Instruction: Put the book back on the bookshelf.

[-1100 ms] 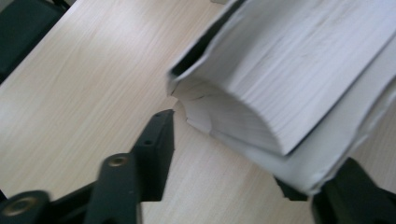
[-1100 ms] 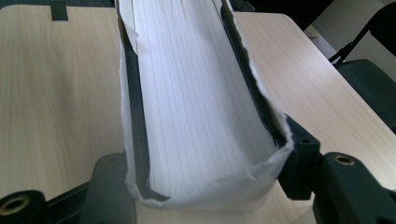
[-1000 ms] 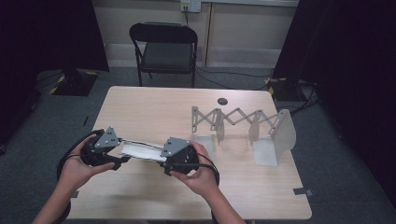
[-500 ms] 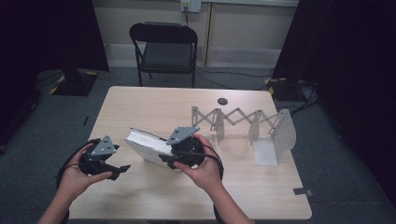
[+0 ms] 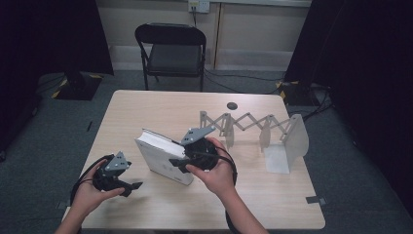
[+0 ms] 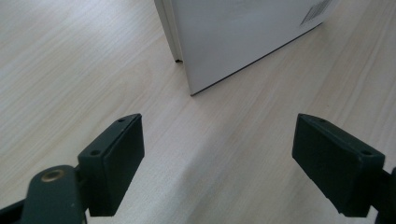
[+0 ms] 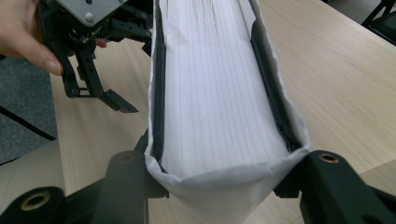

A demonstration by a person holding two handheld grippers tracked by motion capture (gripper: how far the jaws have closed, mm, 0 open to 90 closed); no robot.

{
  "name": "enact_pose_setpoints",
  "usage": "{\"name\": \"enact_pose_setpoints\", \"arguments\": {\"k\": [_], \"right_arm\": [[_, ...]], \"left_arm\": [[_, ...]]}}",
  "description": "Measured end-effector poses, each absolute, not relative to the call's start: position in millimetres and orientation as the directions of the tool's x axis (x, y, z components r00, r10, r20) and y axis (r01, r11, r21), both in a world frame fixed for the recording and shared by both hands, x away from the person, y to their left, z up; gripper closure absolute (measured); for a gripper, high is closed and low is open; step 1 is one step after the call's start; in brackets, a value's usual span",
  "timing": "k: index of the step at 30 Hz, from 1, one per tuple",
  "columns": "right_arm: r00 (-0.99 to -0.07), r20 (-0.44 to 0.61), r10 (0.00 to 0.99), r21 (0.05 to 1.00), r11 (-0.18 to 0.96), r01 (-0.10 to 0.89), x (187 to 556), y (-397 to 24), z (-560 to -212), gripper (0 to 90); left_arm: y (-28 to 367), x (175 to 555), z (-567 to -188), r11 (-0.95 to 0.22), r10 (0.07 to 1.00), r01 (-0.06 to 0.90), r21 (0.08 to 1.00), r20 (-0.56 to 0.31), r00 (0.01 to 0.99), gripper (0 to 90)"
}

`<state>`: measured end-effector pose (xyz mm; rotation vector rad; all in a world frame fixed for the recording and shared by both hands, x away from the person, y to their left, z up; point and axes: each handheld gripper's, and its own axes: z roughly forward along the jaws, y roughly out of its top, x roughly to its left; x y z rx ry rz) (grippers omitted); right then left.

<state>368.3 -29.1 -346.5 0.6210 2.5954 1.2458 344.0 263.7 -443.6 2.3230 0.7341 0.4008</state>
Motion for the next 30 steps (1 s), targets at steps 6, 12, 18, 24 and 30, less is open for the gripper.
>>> {"name": "enact_pose_setpoints", "arguments": {"k": [6, 12, 18, 24, 30], "right_arm": [[-0.892, 0.012, 0.452, 0.773, 0.562, 0.295, 371, -30, -345, 50.9], [-0.889, 0.026, 0.457, 0.761, 0.567, 0.314, 376, -31, -344, 50.9], [-0.887, 0.037, 0.46, 0.747, 0.578, 0.33, 379, -30, -342, 50.7], [-0.883, 0.048, 0.467, 0.736, 0.581, 0.348, 381, -30, -340, 50.2], [-0.881, 0.05, 0.47, 0.718, 0.596, 0.359, 382, -28, -338, 49.9]], "left_arm": [[262, 343, -457, -0.631, 0.599, 0.406, 0.661, 0.082, 0.797, 16.7], [260, 342, -471, -0.633, 0.597, 0.414, 0.654, 0.073, 0.799, 16.7], [258, 341, -477, -0.639, 0.591, 0.407, 0.653, 0.079, 0.803, 16.7], [257, 341, -482, -0.646, 0.587, 0.398, 0.652, 0.09, 0.805, 16.7], [257, 340, -484, -0.645, 0.586, 0.393, 0.655, 0.094, 0.805, 16.7]]}}
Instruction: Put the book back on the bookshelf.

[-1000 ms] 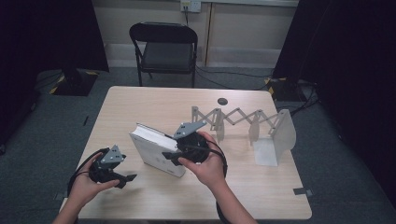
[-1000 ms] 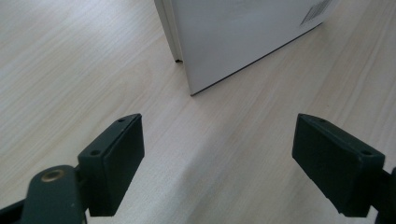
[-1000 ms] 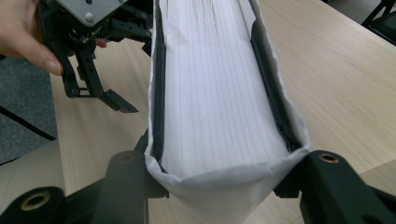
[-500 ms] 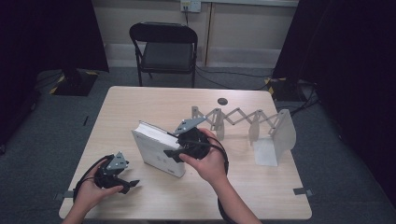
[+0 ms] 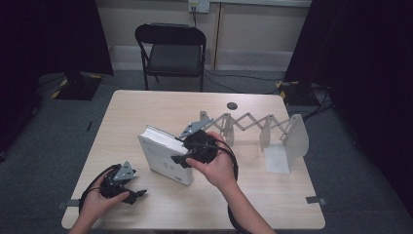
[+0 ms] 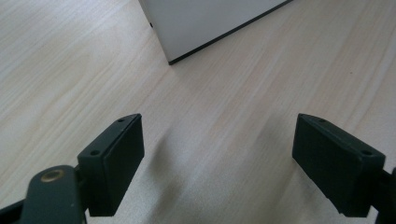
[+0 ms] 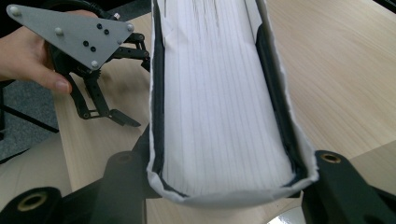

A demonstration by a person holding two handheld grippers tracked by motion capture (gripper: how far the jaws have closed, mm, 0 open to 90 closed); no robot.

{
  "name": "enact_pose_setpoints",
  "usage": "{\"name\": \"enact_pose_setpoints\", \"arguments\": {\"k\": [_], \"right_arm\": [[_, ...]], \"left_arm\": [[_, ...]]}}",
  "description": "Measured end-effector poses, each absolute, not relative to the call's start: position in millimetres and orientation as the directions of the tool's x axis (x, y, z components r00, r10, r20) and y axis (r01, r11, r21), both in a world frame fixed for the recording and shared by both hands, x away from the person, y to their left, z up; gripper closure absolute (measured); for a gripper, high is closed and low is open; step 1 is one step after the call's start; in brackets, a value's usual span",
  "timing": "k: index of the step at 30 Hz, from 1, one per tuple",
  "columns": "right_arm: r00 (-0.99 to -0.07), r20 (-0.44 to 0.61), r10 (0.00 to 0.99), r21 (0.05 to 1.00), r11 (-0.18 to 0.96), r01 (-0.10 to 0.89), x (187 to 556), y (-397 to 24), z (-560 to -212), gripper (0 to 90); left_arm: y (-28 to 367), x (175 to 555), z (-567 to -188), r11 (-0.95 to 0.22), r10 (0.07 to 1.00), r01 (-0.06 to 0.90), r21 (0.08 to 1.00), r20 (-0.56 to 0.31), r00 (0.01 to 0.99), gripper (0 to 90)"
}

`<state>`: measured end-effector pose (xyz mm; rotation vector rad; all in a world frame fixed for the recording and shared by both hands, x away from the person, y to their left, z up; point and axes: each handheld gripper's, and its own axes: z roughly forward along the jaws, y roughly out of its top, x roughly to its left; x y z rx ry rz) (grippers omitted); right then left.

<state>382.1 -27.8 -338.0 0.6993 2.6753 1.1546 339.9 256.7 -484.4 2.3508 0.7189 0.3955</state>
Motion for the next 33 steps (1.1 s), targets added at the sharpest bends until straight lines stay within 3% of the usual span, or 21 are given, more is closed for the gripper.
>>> {"name": "enact_pose_setpoints", "arguments": {"k": [13, 17, 25, 33], "right_arm": [[-0.868, 0.077, 0.49, 0.668, 0.621, 0.41, 388, -25, -333, 47.7], [-0.865, 0.102, 0.492, 0.642, 0.631, 0.435, 390, -23, -330, 43.4], [-0.865, 0.062, 0.497, 0.605, 0.671, 0.429, 395, -15, -325, 35.1], [-0.873, 0.058, 0.485, 0.57, 0.702, 0.428, 407, 6, -332, 35.4]], "left_arm": [[260, 340, -489, -0.631, 0.587, 0.399, 0.665, 0.073, 0.806, 15.7], [263, 341, -491, -0.608, 0.596, 0.417, 0.676, 0.041, 0.802, 15.6], [264, 342, -494, -0.579, 0.597, 0.431, 0.692, 0.0, 0.802, 15.0], [267, 342, -498, -0.563, 0.587, 0.412, 0.716, -0.004, 0.81, 13.6]]}}
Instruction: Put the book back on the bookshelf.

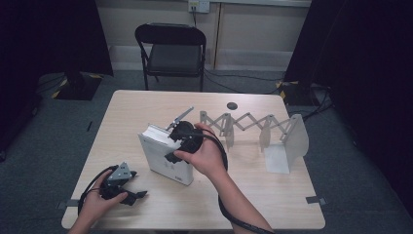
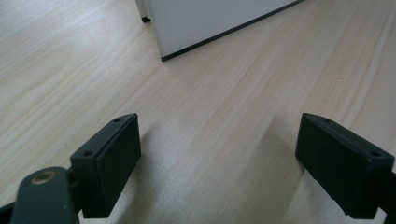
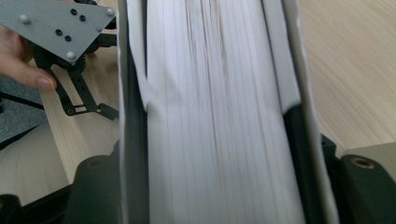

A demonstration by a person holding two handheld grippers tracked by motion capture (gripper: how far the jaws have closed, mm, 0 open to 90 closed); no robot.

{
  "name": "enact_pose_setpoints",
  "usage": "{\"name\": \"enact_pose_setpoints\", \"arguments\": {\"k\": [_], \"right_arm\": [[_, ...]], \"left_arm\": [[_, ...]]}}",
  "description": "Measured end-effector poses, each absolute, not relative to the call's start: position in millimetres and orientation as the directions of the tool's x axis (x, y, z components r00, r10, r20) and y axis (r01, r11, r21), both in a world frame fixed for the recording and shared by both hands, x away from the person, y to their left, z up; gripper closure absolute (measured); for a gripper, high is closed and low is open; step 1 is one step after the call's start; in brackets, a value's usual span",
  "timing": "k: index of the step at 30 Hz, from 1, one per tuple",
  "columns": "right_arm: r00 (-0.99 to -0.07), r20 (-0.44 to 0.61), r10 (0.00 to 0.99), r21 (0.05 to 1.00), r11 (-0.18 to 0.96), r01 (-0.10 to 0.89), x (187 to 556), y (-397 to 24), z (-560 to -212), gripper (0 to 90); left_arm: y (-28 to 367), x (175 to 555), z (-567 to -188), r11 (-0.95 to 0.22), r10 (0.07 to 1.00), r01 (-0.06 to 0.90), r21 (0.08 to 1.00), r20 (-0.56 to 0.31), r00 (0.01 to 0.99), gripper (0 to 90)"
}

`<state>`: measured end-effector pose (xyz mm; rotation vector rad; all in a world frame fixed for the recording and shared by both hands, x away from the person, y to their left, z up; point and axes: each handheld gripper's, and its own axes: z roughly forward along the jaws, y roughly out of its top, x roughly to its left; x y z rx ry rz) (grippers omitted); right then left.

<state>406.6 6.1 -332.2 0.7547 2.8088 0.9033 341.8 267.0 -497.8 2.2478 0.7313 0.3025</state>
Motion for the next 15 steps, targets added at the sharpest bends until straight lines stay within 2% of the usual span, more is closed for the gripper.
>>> {"name": "enact_pose_setpoints", "arguments": {"k": [5, 9, 15], "right_arm": [[-0.872, 0.033, 0.489, 0.542, 0.724, 0.426, 410, 16, -328, 37.6], [-0.876, 0.045, 0.48, 0.53, 0.731, 0.429, 410, 18, -327, 48.9], [-0.874, -0.007, 0.486, 0.521, 0.748, 0.411, 401, 20, -325, 52.9]], "left_arm": [[268, 342, -501, -0.547, 0.577, 0.396, 0.737, -0.01, 0.817, 10.5], [267, 342, -502, -0.547, 0.577, 0.397, 0.737, -0.011, 0.817, 9.6], [267, 342, -502, -0.548, 0.576, 0.396, 0.737, -0.012, 0.818, 9.3]]}}
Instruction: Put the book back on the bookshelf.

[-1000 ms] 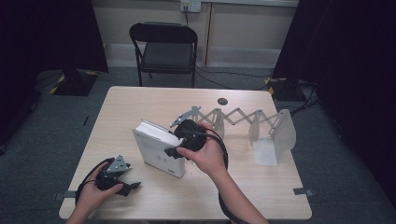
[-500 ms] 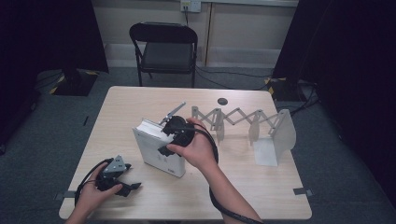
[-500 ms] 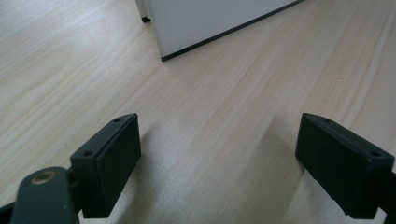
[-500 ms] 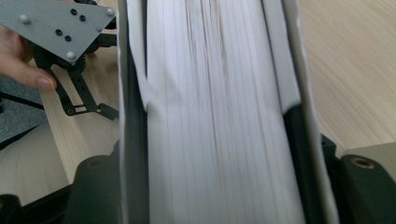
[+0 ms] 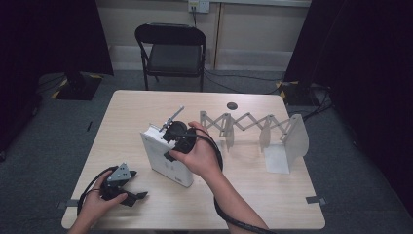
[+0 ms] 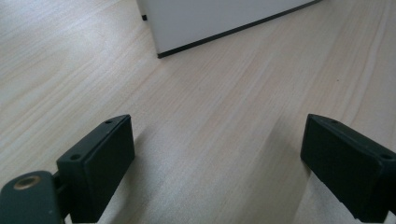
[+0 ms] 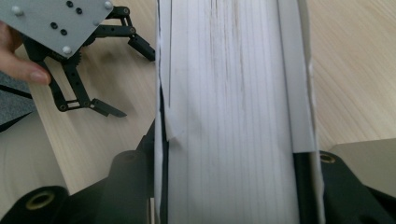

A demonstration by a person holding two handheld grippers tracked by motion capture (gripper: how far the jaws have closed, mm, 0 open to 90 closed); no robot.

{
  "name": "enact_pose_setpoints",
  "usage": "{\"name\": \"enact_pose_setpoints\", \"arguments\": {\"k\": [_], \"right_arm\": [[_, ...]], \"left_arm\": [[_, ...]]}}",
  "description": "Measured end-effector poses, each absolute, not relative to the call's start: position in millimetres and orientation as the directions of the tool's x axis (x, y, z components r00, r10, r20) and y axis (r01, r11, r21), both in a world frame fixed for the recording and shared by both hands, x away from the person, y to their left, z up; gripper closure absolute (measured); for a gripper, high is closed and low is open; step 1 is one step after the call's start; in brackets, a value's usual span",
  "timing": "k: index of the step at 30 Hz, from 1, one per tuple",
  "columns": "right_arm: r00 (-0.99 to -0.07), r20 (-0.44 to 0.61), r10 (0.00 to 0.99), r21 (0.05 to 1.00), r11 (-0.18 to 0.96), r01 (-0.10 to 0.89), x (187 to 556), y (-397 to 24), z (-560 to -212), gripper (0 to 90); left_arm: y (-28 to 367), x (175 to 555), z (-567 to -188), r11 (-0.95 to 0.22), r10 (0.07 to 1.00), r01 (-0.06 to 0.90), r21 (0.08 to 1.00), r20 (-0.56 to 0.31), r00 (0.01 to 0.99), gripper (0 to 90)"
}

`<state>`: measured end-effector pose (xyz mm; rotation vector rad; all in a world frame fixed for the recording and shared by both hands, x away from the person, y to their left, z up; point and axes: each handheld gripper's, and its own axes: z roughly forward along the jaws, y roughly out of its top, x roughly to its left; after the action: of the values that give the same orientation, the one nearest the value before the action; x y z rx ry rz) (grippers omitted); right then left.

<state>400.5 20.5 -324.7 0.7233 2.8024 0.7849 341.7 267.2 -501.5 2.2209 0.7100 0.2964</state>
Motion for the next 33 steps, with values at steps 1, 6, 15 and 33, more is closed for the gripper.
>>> {"name": "enact_pose_setpoints", "arguments": {"k": [1, 6, 15, 33], "right_arm": [[-0.872, -0.005, 0.49, 0.517, 0.748, 0.417, 397, 19, -324, 53.0], [-0.874, -0.002, 0.487, 0.505, 0.754, 0.419, 387, 9, -323, 53.0], [-0.87, 0.02, 0.493, 0.518, 0.739, 0.431, 382, -6, -324, 49.8], [-0.894, 0.026, 0.447, 0.444, 0.796, 0.411, 396, 5, -325, 44.4]], "left_arm": [[267, 342, -501, -0.551, 0.575, 0.394, 0.736, -0.007, 0.818, 9.2], [268, 342, -501, -0.562, 0.572, 0.387, 0.731, 0.005, 0.821, 8.6], [267, 342, -501, -0.56, 0.566, 0.391, 0.73, -0.007, 0.824, 7.6], [266, 342, -502, -0.559, 0.564, 0.391, 0.731, -0.011, 0.826, 6.1]]}}
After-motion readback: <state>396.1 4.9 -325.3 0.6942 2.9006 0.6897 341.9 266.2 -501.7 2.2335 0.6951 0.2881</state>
